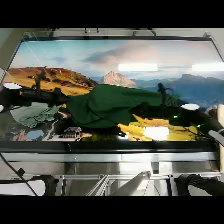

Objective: Fold the shirts.

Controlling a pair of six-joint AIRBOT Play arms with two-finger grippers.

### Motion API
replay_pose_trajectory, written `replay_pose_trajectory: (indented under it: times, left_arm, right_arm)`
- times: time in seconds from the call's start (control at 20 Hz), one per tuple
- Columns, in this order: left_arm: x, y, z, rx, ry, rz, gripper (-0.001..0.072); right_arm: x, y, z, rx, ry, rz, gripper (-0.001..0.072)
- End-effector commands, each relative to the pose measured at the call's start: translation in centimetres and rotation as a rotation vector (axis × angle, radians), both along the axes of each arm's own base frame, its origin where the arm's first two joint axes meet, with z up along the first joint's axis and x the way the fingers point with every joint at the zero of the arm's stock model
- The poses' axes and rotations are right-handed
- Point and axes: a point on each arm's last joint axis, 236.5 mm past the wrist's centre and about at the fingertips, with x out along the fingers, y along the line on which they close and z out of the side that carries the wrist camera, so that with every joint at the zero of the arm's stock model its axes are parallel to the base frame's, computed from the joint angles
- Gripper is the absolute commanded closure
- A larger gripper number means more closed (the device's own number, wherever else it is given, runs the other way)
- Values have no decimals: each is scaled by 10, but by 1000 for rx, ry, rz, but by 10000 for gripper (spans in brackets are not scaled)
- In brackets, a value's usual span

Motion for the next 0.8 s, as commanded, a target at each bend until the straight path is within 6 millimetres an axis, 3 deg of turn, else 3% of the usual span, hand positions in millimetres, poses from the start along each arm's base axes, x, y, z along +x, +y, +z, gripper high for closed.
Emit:
replay_pose_trajectory:
  times: [0.0, 0.2, 0.25, 0.35, 0.5, 0.6, 0.65, 0.75]
  left_arm:
    - [4, 0, 116, -107, -220, 3, 687]
    - [-40, -21, 285, -212, -610, -101, 687]
    - [-55, -25, 320, -202, -704, -112, 686]
    - [-89, -37, 370, -166, -832, -150, 686]
    - [-143, -57, 416, -102, -983, -237, 685]
    - [-162, -64, 437, -58, -1069, -238, 686]
    - [-161, -63, 441, -43, -1084, -223, 685]
    - [-144, -58, 426, -28, -1035, -223, 685]
  right_arm:
    - [3, -38, 80, 65, -161, -28, 693]
    - [-20, -78, 180, 119, -428, -103, 693]
    - [-32, -83, 205, 118, -507, -113, 693]
    - [-62, -88, 266, 126, -699, -135, 693]
    - [-114, -82, 344, 60, -987, -167, 693]
    - [-138, -77, 374, 17, -1110, -196, 693]
    - [-134, -82, 377, -40, -1135, -240, 693]
    - [-111, -96, 359, -138, -1086, -283, 693]
